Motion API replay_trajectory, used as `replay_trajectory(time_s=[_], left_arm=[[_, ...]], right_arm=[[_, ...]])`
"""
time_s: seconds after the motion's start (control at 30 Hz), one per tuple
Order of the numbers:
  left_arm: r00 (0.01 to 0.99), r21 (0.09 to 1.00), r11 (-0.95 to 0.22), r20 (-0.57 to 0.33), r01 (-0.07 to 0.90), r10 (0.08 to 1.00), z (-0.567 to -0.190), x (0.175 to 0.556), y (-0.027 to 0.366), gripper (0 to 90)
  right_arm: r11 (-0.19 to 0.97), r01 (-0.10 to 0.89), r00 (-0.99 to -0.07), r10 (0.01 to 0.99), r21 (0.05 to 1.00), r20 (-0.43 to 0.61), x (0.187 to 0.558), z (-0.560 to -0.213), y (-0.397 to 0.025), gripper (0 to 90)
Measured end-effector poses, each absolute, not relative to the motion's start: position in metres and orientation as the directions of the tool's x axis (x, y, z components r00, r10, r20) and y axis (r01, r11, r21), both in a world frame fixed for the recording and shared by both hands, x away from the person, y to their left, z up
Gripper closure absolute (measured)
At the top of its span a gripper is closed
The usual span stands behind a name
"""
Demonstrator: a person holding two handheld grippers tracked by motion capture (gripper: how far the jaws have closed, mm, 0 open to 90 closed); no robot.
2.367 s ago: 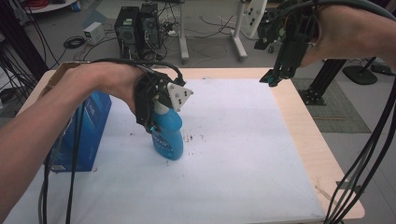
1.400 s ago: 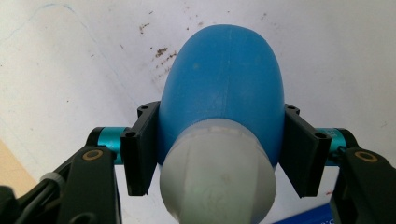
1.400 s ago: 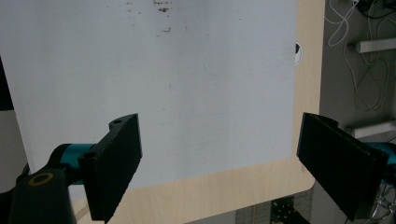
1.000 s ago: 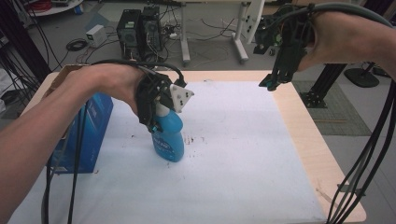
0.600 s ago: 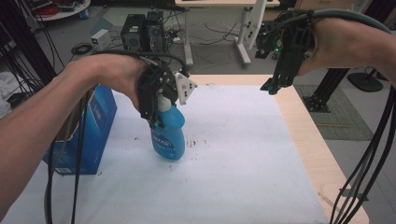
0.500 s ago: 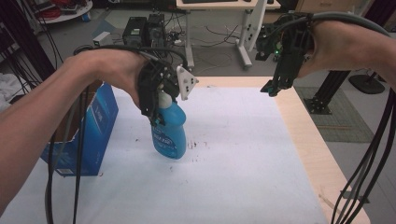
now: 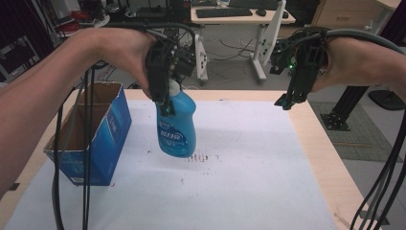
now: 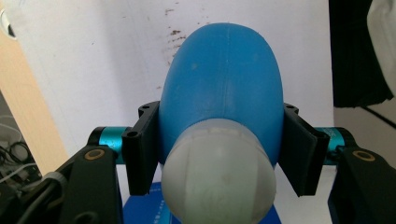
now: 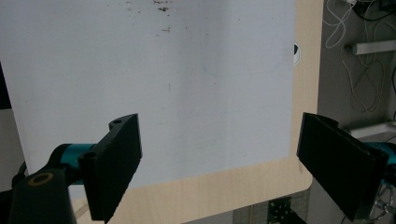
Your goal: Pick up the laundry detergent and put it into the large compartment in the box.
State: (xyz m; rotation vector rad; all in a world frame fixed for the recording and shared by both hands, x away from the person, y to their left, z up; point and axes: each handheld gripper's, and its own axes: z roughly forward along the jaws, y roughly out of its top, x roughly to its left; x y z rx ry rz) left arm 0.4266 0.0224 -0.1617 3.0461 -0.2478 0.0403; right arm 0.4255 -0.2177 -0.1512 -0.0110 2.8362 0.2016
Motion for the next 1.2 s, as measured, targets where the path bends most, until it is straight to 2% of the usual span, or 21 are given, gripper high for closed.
replay_trajectory(time_s=[0.5, 0.53, 0.8, 0.83, 1.2], left_arm=[[0.996, 0.093, -0.993, 0.021, 0.079, 0.082, -0.136, 0.434, 0.044, 38.0], [0.992, 0.106, -0.987, 0.017, 0.119, 0.121, -0.133, 0.436, 0.050, 38.0], [0.981, 0.114, -0.976, 0.029, 0.185, 0.190, -0.127, 0.437, 0.064, 38.0], [0.966, 0.114, -0.962, 0.031, 0.250, 0.255, -0.122, 0.437, 0.071, 38.1], [0.904, 0.136, -0.899, 0.039, 0.417, 0.425, -0.107, 0.435, 0.106, 38.1]], right_arm=[[0.990, -0.043, -0.957, -0.003, 0.132, -0.290, 0.427, -0.157, -0.214, 13.2], [0.990, -0.041, -0.957, -0.001, 0.132, -0.291, 0.428, -0.157, -0.214, 13.2], [0.990, -0.042, -0.957, -0.002, 0.131, -0.291, 0.428, -0.158, -0.215, 13.2], [0.990, -0.042, -0.956, -0.001, 0.133, -0.293, 0.428, -0.158, -0.214, 13.2], [0.990, -0.045, -0.955, -0.004, 0.132, -0.298, 0.427, -0.159, -0.216, 13.2]])
